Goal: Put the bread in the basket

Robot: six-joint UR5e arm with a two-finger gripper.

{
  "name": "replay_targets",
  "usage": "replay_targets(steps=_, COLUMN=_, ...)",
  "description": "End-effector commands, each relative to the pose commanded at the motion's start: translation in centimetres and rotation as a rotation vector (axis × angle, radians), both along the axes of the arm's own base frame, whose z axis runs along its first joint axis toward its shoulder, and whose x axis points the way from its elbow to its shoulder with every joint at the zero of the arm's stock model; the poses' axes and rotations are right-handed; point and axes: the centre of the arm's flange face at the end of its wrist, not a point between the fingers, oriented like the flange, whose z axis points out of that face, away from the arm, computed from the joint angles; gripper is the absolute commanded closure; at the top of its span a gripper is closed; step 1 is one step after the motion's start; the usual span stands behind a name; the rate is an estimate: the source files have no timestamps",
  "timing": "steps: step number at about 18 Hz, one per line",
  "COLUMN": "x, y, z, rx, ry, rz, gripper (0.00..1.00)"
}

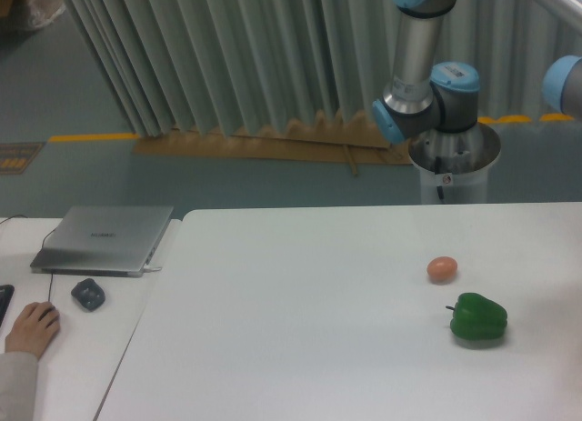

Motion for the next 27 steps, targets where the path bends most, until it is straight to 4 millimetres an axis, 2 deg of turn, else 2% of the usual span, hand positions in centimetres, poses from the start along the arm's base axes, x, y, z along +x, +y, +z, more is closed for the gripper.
replay_targets(steps=4, x=-1.7, y=-1.3, z=1.2, rx=0.011, ry=0.025, rz=0.026, gripper=0.83)
replay_targets(steps=6, x=-2.7, y=-1.4, z=0.7, rx=0.018, ry=0.045, rz=0.032, gripper=0.83)
replay_targets(steps=7, x=-3.8, y=-2.3, z=0.7, rx=0.029, ry=0.069, rz=0.048, gripper=0.83)
replay_targets(steps=8, x=-4.7, y=-3.0, z=0.5, rx=0.030, ry=0.076, rz=0.055, gripper=0.83)
replay_targets(steps=9, x=-6.1, y=-3.7, z=-1.2, rx=0.023, ry=0.067, rz=0.056, gripper=0.83)
replay_targets(steps=10, x=-6.7, y=-3.8, z=-2.0, rx=0.022, ry=0.073, rz=0.055, gripper=0.83)
replay_targets(steps=13, x=-7.3, y=-4.2, z=-2.2, rx=0.025, ry=0.082, rz=0.053, gripper=0.83)
replay_targets(steps=16, x=-8.3, y=-6.1, z=-2.1, rx=0.017, ry=0.083, rz=0.044, gripper=0.83)
replay_targets(steps=20, x=-8.7, y=-7.0, z=-2.5, rx=0.006, ry=0.077, rz=0.006, gripper=0.82)
replay_targets(steps=21, x=-8.8, y=-7.2, z=-2.5, rx=0.003, ry=0.078, rz=0.002, gripper=0.75)
replay_targets(steps=22, x=-8.8, y=-7.2, z=-2.6, rx=0.002, ry=0.076, rz=-0.002, gripper=0.49)
replay_targets(steps=23, x=-8.8, y=-7.2, z=-2.7, rx=0.002, ry=0.076, rz=-0.002, gripper=0.00)
replay_targets(steps=27, x=-9.1, y=-7.1, z=-2.3, rx=0.009, ry=0.094, rz=-0.004, gripper=0.00)
